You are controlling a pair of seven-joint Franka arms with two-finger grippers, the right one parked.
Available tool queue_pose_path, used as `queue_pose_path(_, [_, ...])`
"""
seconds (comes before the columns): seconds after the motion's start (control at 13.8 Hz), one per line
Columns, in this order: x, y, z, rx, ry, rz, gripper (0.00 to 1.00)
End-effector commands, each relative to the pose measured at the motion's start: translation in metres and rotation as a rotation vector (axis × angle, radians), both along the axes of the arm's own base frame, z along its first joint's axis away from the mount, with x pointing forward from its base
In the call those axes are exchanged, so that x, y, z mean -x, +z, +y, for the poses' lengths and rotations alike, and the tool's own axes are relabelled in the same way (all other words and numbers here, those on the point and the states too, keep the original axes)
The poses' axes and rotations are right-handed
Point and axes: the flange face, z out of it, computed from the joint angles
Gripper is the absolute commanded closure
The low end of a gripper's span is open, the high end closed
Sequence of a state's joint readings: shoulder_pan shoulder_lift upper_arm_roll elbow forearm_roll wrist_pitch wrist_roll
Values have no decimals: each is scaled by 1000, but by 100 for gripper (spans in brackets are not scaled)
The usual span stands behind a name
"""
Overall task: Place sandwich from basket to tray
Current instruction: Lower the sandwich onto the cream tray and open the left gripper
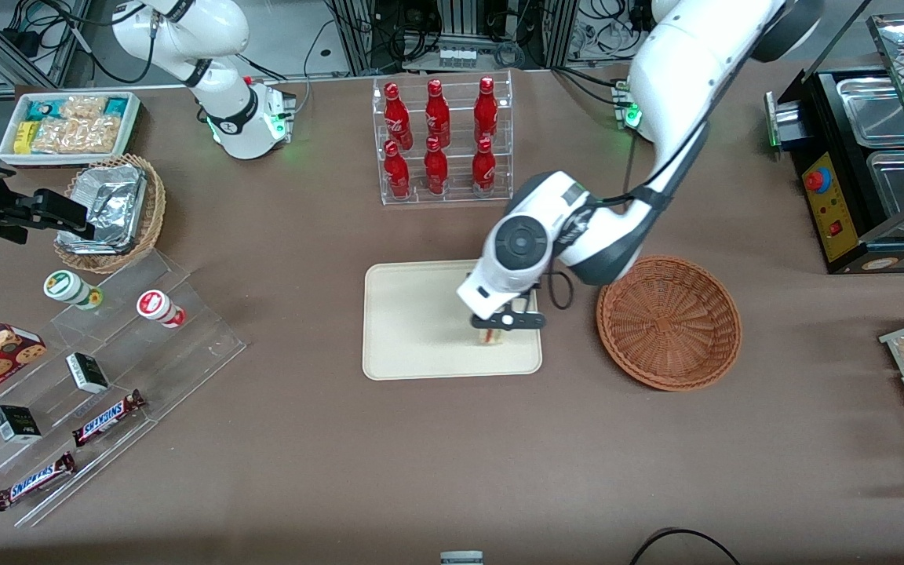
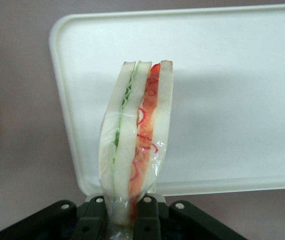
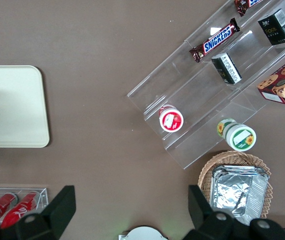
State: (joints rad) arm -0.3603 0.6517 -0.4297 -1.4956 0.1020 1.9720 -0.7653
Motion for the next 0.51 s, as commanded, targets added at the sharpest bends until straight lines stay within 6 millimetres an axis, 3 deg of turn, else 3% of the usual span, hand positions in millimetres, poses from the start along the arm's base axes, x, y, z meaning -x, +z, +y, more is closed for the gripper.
queue_pose_path(0.0, [-11,-7,-31,12,108,-7,100])
queue_pose_path(0.22, [-4,-16,-55,36,242,-41,100])
queue_pose_path(0.44, [-6,-26,-58,53,286,-52,100])
